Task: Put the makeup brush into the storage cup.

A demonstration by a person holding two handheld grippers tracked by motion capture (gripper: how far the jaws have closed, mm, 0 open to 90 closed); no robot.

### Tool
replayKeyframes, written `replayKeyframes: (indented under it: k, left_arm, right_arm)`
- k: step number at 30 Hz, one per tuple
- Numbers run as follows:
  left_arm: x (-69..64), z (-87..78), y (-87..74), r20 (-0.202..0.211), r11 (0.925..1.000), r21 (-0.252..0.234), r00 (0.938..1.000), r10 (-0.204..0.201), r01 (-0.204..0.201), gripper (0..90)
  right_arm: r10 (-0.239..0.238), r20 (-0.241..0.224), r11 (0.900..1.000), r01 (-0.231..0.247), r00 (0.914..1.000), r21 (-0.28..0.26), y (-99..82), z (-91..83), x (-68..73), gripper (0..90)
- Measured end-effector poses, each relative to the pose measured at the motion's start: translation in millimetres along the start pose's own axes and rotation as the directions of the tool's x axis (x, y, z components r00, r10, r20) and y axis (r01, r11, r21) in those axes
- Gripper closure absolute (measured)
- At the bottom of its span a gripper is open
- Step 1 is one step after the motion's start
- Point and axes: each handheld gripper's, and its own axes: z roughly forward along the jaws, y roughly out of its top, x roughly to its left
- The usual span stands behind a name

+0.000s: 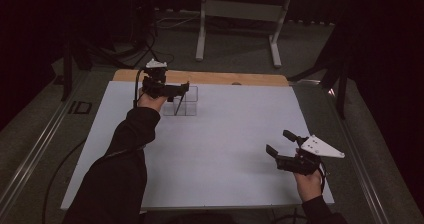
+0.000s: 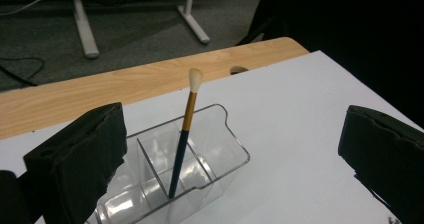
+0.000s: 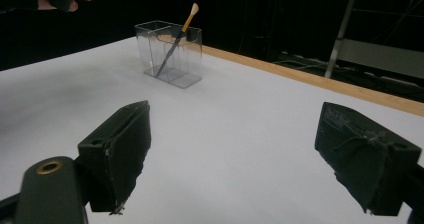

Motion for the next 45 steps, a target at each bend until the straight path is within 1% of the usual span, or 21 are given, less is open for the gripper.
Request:
replayKeyframes:
  k: [2,4,9,11,15,16,17,19,21,29,32,34,35,37,38,40,43,45]
  left_arm:
    - [1.0,-2.6,-0.6,0.012,1.0000,-0.004,0.9999,-0.007,0.007,0.0]
    - [1.9,-4.7,-1.4,0.009,1.0000,-0.003,1.0000,0.003,-0.003,0.0]
    - [1.3,-11.1,-3.6,0.011,0.9999,-0.007,0.9999,0.013,-0.013,0.0]
    - [0.6,-14.7,-4.4,0.018,0.9998,-0.015,0.9998,0.011,-0.010,0.0]
    - [-1.8,-22.6,-5.9,0.027,0.9995,-0.015,0.9993,0.026,-0.026,0.0]
    - [-2.2,-25.0,-6.3,0.035,0.9995,-0.019,0.9991,0.024,-0.024,0.0]
    - [-2.7,-27.2,-6.7,0.035,0.9993,-0.024,0.9990,0.030,-0.029,0.0]
    - [-3.5,-32.5,-7.8,0.038,0.9981,-0.043,0.9983,0.045,-0.044,0.0]
    - [-4.7,-37.7,-8.6,0.041,0.9971,-0.051,0.9975,0.058,-0.056,0.0]
    - [-8.7,-58.5,-14.6,0.065,0.9951,-0.067,0.9949,0.077,-0.073,0.0]
    - [-10.1,-64.6,-19.1,0.085,0.9947,-0.080,0.9939,0.071,-0.064,0.0]
    - [-11.3,-68.0,-22.4,0.104,0.9925,-0.100,0.9914,0.080,-0.070,0.0]
    - [-13.1,-70.5,-24.6,0.099,0.9907,-0.108,0.9906,0.094,-0.084,0.0]
    - [-15.2,-74.4,-28.1,0.121,0.9888,-0.124,0.9878,0.099,-0.084,0.0]
    - [-16.4,-76.5,-29.8,0.122,0.9886,-0.126,0.9876,0.099,-0.083,0.0]
    - [-17.9,-80.7,-33.6,0.145,0.9880,-0.136,0.9850,0.093,-0.074,0.0]
    - [-20.9,-86.6,-40.8,0.159,0.9852,-0.150,0.9815,0.107,-0.083,0.0]
    - [-23.0,-90.1,-45.4,0.176,0.9843,-0.152,0.9775,0.117,-0.091,0.0]
  right_arm:
    - [0.000,-0.001,1.0000,0.000,1.0000,0.000,0.0,-0.1,0.1,14.4]
    - [0.000,0.001,1.0000,0.000,1.0000,0.001,-0.2,-0.3,0.2,14.4]
    - [-0.001,0.001,1.0000,0.001,1.0000,0.000,0.2,-0.6,0.1,14.4]
    - [-0.002,0.001,1.0000,0.002,1.0000,0.000,0.2,-0.5,0.3,14.4]
    - [-0.003,0.001,1.0000,0.003,1.0000,-0.001,0.4,-0.8,0.3,14.4]
    - [-0.003,0.001,1.0000,0.003,1.0000,-0.001,0.4,-0.8,0.3,14.4]
    - [-0.002,0.001,1.0000,0.002,1.0000,-0.003,0.5,-0.9,0.4,14.4]
    - [-0.002,0.000,1.0000,0.002,1.0000,-0.004,0.7,-1.0,0.8,14.4]
    - [-0.005,0.001,1.0000,0.005,1.0000,-0.002,0.9,-1.1,1.0,14.4]
    - [-0.005,0.003,1.0000,0.005,1.0000,-0.001,0.8,-0.9,1.1,14.4]
    - [-0.004,0.003,1.0000,0.004,1.0000,-0.002,0.9,-1.1,1.1,14.4]
    - [-0.002,0.002,1.0000,0.002,1.0000,-0.004,1.0,-1.2,1.2,14.4]
    - [-0.003,0.002,1.0000,0.003,1.0000,-0.004,1.0,-1.2,1.3,14.4]
    - [-0.003,0.003,1.0000,0.003,1.0000,-0.003,1.0,-1.2,1.5,14.4]
    - [-0.003,0.003,1.0000,0.003,1.0000,-0.003,1.0,-1.2,1.5,14.4]
    - [-0.004,0.004,1.0000,0.004,1.0000,-0.002,1.0,-1.1,1.5,14.4]
    - [-0.004,0.005,1.0000,0.004,1.0000,-0.003,0.9,-1.1,1.5,14.4]
    - [-0.004,0.004,1.0000,0.004,1.0000,-0.002,0.9,-1.1,1.6,14.4]
